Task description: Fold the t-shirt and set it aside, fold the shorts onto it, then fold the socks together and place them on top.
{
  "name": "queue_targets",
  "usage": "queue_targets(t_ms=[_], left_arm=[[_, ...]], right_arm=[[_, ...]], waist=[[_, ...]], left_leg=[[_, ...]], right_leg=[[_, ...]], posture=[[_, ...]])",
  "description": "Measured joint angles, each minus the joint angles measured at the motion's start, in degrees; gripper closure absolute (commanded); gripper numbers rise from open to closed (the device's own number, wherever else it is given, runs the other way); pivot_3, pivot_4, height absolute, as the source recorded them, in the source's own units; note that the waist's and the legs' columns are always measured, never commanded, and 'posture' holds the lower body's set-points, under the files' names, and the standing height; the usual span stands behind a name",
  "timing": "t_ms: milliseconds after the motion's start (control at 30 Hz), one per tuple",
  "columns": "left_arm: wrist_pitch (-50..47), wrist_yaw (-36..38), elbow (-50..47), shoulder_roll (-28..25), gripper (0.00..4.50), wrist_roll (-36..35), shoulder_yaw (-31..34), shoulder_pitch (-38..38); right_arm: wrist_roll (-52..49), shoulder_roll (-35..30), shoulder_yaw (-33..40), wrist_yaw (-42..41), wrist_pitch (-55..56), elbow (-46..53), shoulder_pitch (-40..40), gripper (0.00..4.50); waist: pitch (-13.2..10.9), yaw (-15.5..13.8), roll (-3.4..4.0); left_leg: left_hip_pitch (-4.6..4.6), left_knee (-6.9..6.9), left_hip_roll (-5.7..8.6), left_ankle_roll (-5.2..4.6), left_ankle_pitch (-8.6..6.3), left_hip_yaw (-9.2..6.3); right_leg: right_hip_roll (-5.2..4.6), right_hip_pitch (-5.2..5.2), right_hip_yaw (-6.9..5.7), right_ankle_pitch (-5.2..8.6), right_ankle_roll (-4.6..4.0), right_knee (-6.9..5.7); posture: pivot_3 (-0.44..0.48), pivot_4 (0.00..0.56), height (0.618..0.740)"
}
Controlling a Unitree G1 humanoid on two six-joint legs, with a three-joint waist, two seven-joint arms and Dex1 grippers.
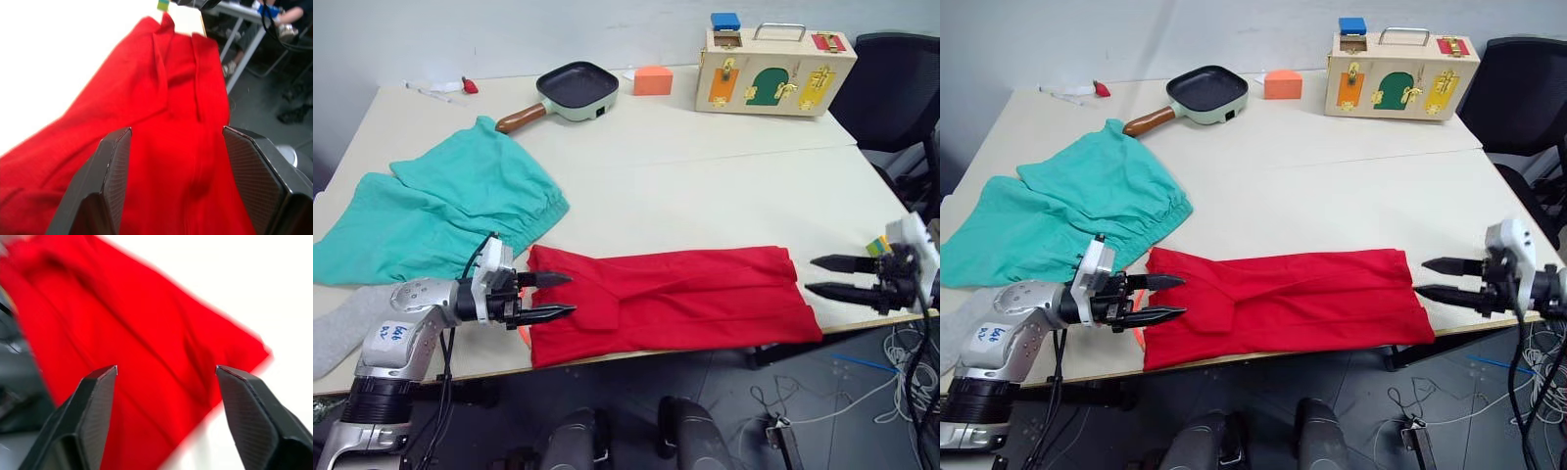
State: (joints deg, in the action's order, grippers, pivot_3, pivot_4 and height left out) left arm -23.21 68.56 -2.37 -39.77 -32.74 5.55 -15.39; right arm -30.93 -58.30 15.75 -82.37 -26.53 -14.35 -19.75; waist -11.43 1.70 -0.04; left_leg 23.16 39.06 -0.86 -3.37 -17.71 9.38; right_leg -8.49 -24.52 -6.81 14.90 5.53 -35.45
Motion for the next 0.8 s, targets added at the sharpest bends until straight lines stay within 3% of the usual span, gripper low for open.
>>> queue_targets(t_ms=[100, 200, 267, 533, 800], left_arm=[[0.1, -4.3, 0.4, 3.6, 2.91, 1.6, -1.4, -4.3], [0.1, -5.9, 0.8, 3.9, 3.92, 4.2, -4.3, -6.8], [0.6, -6.0, 2.1, 4.4, 4.46, 6.1, -6.0, -7.9], [4.4, -7.1, 10.0, 6.7, 4.46, 13.5, -11.6, -10.5], [5.1, -9.2, 9.9, 7.4, 4.46, 15.3, -12.1, -8.6]], right_arm=[[2.0, 5.0, -3.6, 3.9, 1.9, 2.3, -4.8, 3.22], [8.3, 10.3, -10.2, 7.6, 8.0, -0.8, -8.8, 4.33], [12.6, 12.5, -13.5, 9.5, 13.0, -5.6, -11.8, 4.50], [22.2, 15.0, -22.5, 5.8, 22.3, -19.2, -19.0, 4.50], [23.0, 11.9, -24.2, -0.9, 19.0, -16.6, -17.8, 4.50]], waist=[[0.1, -0.4, -0.11], [0.1, -0.5, -0.10], [0.0, -0.4, -0.09], [0.0, -0.1, -0.09], [0.1, -0.4, -0.13]], left_leg=[[0.02, 0.01, 0.04, 0.00, 0.01, 0.00], [0.09, -0.01, 0.11, 0.00, 0.00, 0.10], [0.13, -0.02, 0.11, -0.18, 0.11, 0.18], [0.13, 0.00, 0.07, -0.49, 0.27, 0.28], [0.07, 0.03, 0.06, -0.47, 0.26, 0.03]], right_leg=[[-0.01, 0.04, -0.07, -0.03, 0.01, 0.03], [0.03, -0.05, -0.06, -0.03, 0.02, 0.01], [0.10, -0.07, -0.15, -0.03, 0.02, -0.10], [0.17, -0.04, -0.51, -0.05, 0.08, -0.08], [0.00, 0.08, -0.37, -0.05, 0.07, -0.05]], posture=[[0.000, 0.150, 0.740], [0.000, 0.150, 0.740], [0.000, 0.150, 0.740], [0.000, 0.150, 0.740], [0.000, 0.150, 0.740]])
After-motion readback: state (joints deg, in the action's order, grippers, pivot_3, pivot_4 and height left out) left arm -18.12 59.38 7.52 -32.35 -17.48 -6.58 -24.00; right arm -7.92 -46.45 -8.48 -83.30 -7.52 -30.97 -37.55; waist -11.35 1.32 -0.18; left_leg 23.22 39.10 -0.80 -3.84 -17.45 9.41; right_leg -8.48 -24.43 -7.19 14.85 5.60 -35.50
